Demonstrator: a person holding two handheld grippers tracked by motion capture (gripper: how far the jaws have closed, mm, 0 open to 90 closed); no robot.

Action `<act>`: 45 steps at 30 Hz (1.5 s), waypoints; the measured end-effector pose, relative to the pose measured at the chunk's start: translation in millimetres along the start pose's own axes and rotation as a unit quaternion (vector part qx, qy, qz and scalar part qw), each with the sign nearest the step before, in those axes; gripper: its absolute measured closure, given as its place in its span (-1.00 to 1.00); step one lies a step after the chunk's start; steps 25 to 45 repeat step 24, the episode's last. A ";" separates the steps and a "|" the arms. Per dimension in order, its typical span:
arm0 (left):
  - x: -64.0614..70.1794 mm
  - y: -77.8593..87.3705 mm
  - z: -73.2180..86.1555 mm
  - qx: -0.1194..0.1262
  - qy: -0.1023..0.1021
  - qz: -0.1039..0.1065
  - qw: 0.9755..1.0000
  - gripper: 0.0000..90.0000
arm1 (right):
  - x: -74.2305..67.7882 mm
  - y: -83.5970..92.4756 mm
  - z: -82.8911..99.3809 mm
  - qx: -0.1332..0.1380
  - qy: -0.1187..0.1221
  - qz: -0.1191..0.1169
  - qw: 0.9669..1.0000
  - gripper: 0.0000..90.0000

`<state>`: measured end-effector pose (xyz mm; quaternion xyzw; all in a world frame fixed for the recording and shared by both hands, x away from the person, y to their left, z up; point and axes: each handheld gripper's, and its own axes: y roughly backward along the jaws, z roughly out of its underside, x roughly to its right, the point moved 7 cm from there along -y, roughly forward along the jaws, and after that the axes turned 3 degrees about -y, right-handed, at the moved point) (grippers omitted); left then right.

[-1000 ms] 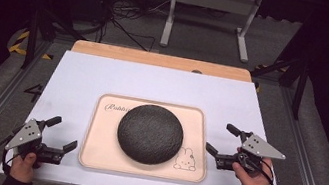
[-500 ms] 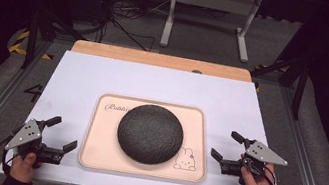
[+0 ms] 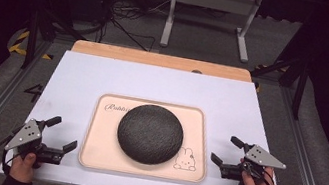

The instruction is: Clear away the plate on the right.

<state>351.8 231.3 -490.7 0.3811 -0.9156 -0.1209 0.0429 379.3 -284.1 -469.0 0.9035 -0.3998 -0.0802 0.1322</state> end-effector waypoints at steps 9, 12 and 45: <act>-0.7 -1.0 0.2 -0.004 0.007 0.001 1.000 -1.00 | 0.0 -2.8 8.0 -0.015 -0.003 0.003 1.000 -0.94; -1.0 -0.9 0.3 -0.004 0.009 0.001 1.000 -1.00 | 1.0 -4.6 8.9 -0.022 -0.009 0.002 1.000 -0.93; -1.0 -0.6 0.2 -0.003 0.006 0.001 1.000 -1.00 | -2.5 -9.0 11.2 -0.044 0.002 -0.018 0.999 -0.91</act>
